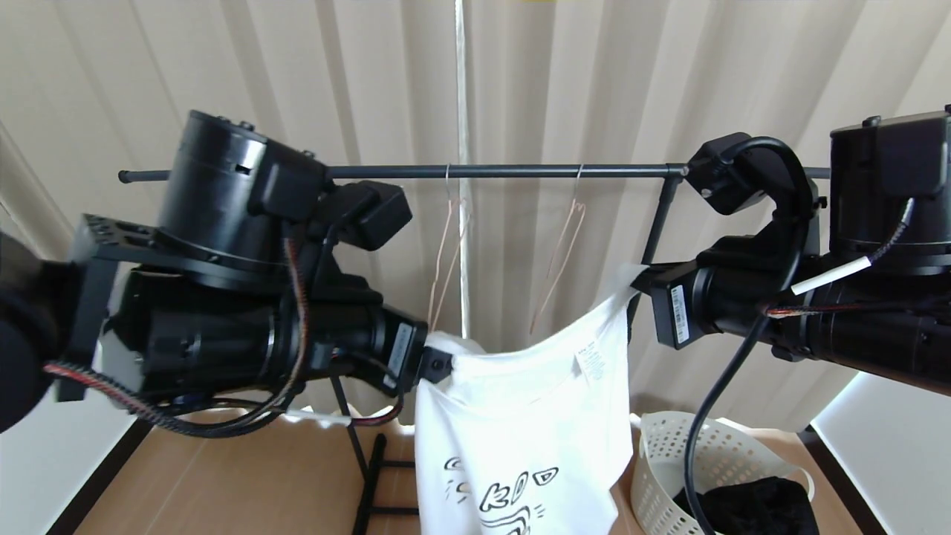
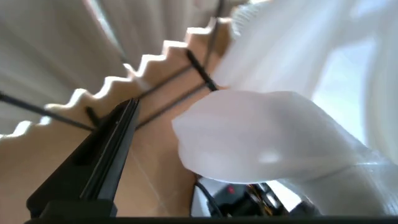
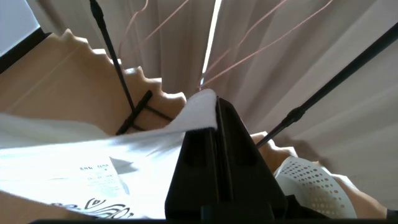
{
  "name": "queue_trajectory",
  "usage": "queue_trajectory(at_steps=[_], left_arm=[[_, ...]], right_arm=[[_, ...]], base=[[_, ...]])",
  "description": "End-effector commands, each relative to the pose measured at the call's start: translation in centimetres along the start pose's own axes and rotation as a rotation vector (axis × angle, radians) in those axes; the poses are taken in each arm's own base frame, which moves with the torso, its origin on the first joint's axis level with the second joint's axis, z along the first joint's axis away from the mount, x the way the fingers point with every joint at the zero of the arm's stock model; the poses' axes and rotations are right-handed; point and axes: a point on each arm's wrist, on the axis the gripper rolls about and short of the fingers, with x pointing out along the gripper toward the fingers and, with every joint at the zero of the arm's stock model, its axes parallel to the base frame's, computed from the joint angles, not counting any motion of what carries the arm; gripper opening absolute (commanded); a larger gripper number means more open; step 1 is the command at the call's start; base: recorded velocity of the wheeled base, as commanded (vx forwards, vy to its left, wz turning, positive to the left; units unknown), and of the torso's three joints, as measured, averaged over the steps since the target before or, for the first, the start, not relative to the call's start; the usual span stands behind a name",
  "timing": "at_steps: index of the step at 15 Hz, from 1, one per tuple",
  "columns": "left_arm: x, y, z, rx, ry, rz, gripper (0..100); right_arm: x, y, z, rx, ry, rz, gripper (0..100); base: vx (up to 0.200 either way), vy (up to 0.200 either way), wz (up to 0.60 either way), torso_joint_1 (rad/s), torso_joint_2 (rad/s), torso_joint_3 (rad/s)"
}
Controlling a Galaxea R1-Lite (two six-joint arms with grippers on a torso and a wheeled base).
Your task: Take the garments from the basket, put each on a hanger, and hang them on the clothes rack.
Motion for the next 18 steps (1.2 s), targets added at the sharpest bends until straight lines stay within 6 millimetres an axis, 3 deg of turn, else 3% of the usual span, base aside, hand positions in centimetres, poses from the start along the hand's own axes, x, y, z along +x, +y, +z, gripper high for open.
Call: queue_trajectory(at_steps=[1,14,18], left_arm=[[-3.8,1.8,-1.9,0.008,-0.023,-0.127,100],[-4.1,1.9,-2.0,-0.008,-0.031,-0.219,100],[-4.1,1.9,-2.0,-0.009,-0.029,-0.24,100]], right_arm=[[0.7,0.1,-0.4,-0.006,0.022,-0.022,0],[1.4,-0.1,-0.3,-0.005,0.03,-0.05,0],[4.1,-1.0,-1.2,-0.002,0.082,-0.167,0]], base=[[0.0,0.0,0.0,0.0,0.0,0.0],[0.0,0.0,0.0,0.0,0.0,0.0],[0.0,0.0,0.0,0.0,0.0,0.0]])
